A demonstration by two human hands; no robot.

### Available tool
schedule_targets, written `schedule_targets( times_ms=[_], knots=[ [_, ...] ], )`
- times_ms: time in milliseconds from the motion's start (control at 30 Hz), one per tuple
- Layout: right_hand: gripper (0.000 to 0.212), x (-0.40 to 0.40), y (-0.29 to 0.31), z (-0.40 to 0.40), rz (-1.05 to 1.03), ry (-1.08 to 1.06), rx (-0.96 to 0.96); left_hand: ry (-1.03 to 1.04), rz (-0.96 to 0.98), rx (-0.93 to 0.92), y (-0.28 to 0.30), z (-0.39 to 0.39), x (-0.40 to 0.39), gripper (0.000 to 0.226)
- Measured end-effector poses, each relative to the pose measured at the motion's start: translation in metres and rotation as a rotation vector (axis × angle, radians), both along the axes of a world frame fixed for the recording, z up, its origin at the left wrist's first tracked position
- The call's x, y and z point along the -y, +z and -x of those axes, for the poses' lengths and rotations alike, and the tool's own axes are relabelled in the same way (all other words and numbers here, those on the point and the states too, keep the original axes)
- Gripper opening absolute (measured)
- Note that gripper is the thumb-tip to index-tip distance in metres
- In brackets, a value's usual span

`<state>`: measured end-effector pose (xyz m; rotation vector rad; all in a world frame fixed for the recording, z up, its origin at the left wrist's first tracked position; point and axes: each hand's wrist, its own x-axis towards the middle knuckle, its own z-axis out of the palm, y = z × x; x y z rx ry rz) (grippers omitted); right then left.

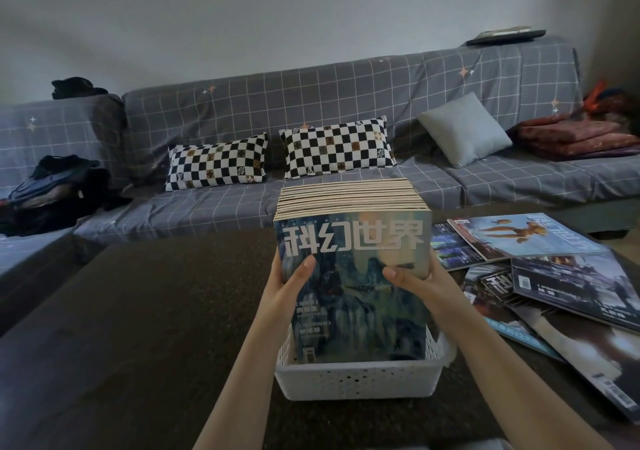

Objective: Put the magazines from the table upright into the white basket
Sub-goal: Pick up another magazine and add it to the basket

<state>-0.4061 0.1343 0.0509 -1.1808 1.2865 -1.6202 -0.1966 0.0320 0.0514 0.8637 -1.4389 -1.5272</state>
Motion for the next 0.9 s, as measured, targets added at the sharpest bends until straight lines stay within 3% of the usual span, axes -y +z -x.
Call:
schedule_targets(
  times_ms=[200,300,367,500,667,900],
  knots=[
    [0.085,-0.012,0.0,0.001,-0.009,0.031,-0.023,-0.033,0.001,0.016,-0.001,-0.011,-0.027,0.108],
    [0.096,-0.023,-0.001,-0.003,-0.037,0.008,-0.083,0.051,0.064,0.07,-0.002,-0.016,-0.045,0.102],
    [0.104,-0.031,-0.004,-0.007,-0.06,-0.016,-0.145,0.193,0.151,0.136,-0.005,-0.018,-0.058,0.083],
    [0.103,-0.046,-0.011,-0.016,-0.063,-0.087,-0.236,0.537,0.323,0.208,-0.011,-0.022,-0.082,0.016],
    [0.087,-0.063,-0.018,-0.022,-0.062,-0.172,-0.214,0.34,0.351,0.194,-0.007,-0.009,-0.107,0.008],
    [0.065,-0.097,-0.016,-0.015,-0.089,-0.262,-0.37,0.105,0.345,0.226,-0.002,0.034,-0.134,0.005]
  ],
)
